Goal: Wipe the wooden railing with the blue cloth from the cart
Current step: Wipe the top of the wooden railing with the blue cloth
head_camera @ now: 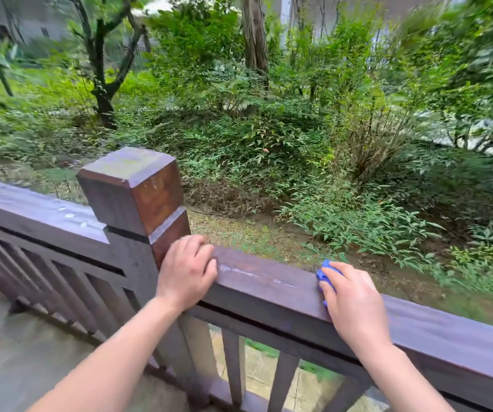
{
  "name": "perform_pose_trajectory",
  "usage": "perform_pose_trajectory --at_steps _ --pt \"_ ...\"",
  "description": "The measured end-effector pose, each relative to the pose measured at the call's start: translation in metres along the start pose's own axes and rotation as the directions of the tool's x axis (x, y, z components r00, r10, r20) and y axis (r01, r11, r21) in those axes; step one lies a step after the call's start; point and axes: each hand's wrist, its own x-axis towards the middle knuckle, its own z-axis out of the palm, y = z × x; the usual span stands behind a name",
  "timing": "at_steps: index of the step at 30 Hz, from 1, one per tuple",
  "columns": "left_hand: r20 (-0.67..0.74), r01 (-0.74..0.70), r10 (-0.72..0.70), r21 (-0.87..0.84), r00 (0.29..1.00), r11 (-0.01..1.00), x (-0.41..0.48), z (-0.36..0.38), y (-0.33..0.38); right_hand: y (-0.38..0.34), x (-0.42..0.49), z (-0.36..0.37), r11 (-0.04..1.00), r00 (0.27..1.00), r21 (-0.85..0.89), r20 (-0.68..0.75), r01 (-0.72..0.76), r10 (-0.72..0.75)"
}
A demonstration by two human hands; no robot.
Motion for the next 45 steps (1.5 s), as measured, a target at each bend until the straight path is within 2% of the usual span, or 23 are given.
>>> perform_pose_trajectory --at_steps 4,8,12,13,16,17,18,21,23,26,27,32,37,42,45 --pt "-0.025 -0.002 0.002 -0.021 1.0 1.0 -0.006 0.019 -0.01 -0.009 -0.005 0.0 0.999 0.998 0.026 -0.041 -0.036 0.037" --pt "-0.159 -0.016 0.015 -0.007 0.987 1.0 -0.006 0.037 -0.019 -0.021 -0.007 0.006 0.991 0.991 0.037 -0.044 0.131 -0.129" --pt "-0.192 -0.042 0.038 -0.018 0.981 0.999 -0.008 0.044 -0.023 -0.03 0.009 0.008 0.997 0.999 0.065 -0.039 -0.032 0.034" --pt "-0.189 -0.042 0.037 -0.019 0.981 0.999 -0.008 0.044 -0.023 -0.036 0.006 0.009 0.999 0.998 0.042 -0.06 -0.032 0.035" --pt "-0.174 -0.054 0.051 -0.012 0.983 0.998 -0.008 0.044 -0.024 -0.044 -0.015 0.014 0.993 0.993 0.037 -0.032 0.114 -0.113" --pt "-0.168 -0.063 0.061 -0.011 0.984 0.998 -0.008 0.044 -0.024 -0.04 -0.015 0.013 0.992 0.993 0.047 -0.017 0.12 -0.12" --pt "-0.165 -0.07 0.067 -0.012 0.984 0.997 -0.008 0.043 -0.025 -0.034 -0.011 0.012 0.995 0.996 0.047 -0.007 0.084 -0.084" --pt "-0.165 -0.075 0.072 -0.017 0.984 0.997 -0.008 0.044 -0.025 -0.028 0.01 0.01 0.99 0.99 0.027 -0.028 -0.14 0.141" --pt "-0.163 -0.074 0.072 -0.01 0.984 0.997 -0.008 0.044 -0.026 -0.045 0.011 0.017 0.992 0.991 0.002 -0.055 -0.126 0.125" --pt "-0.142 -0.059 0.056 -0.011 0.988 0.998 -0.008 0.045 -0.027 -0.063 -0.008 0.027 0.994 0.995 0.028 -0.02 0.101 -0.101" --pt "-0.132 -0.054 0.052 -0.012 0.99 0.998 -0.008 0.044 -0.027 -0.059 -0.008 0.027 0.991 0.992 0.04 -0.009 0.126 -0.125" --pt "-0.056 -0.022 0.022 -0.005 0.998 1.0 -0.008 0.036 -0.023 -0.054 0.021 0.023 0.995 0.995 0.017 0.023 -0.096 0.096" --pt "0.014 0.054 -0.054 0.004 0.998 0.999 -0.008 0.029 -0.017 -0.068 0.007 0.03 0.986 0.986 0.062 0.059 0.153 -0.157" --pt "0.126 -0.007 0.001 0.05 0.992 0.999 -0.006 0.017 -0.01 -0.052 0.019 0.028 0.999 0.999 0.031 0.043 0.028 -0.029" --pt "0.141 -0.117 0.096 0.155 0.985 0.981 0.006 -0.007 -0.005 -0.064 0.013 0.035 0.988 0.986 0.014 0.055 0.156 -0.157"
